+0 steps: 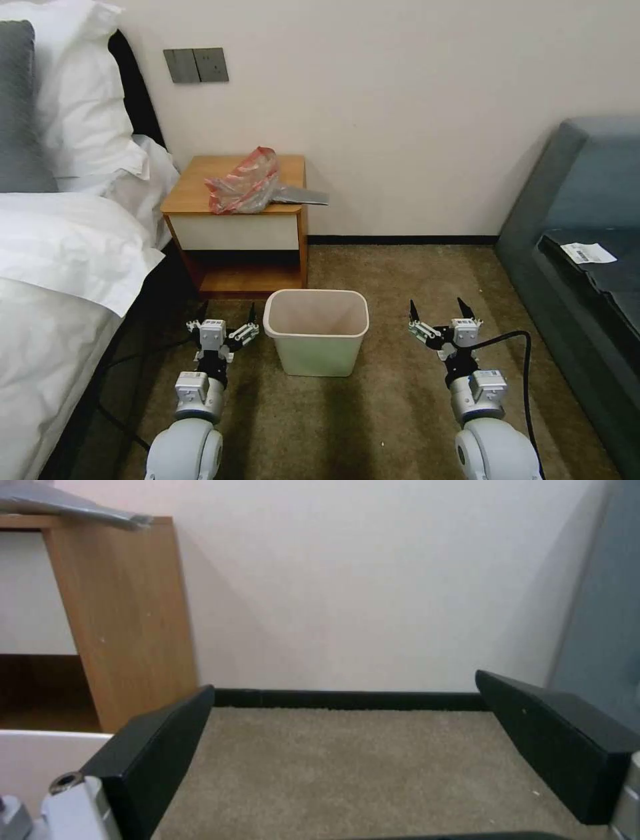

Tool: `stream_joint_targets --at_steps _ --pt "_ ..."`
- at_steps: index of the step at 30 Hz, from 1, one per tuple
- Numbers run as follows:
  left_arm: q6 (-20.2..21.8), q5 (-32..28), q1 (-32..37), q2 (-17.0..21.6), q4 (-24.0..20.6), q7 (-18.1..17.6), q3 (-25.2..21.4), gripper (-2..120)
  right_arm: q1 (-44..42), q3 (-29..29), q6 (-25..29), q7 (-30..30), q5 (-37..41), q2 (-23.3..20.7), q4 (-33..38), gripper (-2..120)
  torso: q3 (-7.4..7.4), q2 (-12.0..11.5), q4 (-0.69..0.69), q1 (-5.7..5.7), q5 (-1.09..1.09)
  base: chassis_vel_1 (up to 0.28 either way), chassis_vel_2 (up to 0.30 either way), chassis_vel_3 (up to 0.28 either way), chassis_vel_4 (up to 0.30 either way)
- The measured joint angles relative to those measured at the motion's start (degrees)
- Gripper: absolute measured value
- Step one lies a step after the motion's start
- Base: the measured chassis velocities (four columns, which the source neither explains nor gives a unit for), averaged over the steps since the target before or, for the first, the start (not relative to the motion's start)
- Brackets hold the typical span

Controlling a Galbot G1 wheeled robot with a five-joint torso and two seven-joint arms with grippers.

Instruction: Pick up the garbage bag from the table and place it over the trash can.

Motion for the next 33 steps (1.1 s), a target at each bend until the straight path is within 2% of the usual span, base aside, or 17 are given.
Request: stream_joint_targets --at_steps 33 --pt "0.00 0.00 0.00 0.00 0.00 0.00 0.00 100 0.00 0.00 0.00 0.00 0.00 0.00 0.00 100 0.00 0.00 0.00 0.00 0.00 0.000 0.000 0.000 0.000"
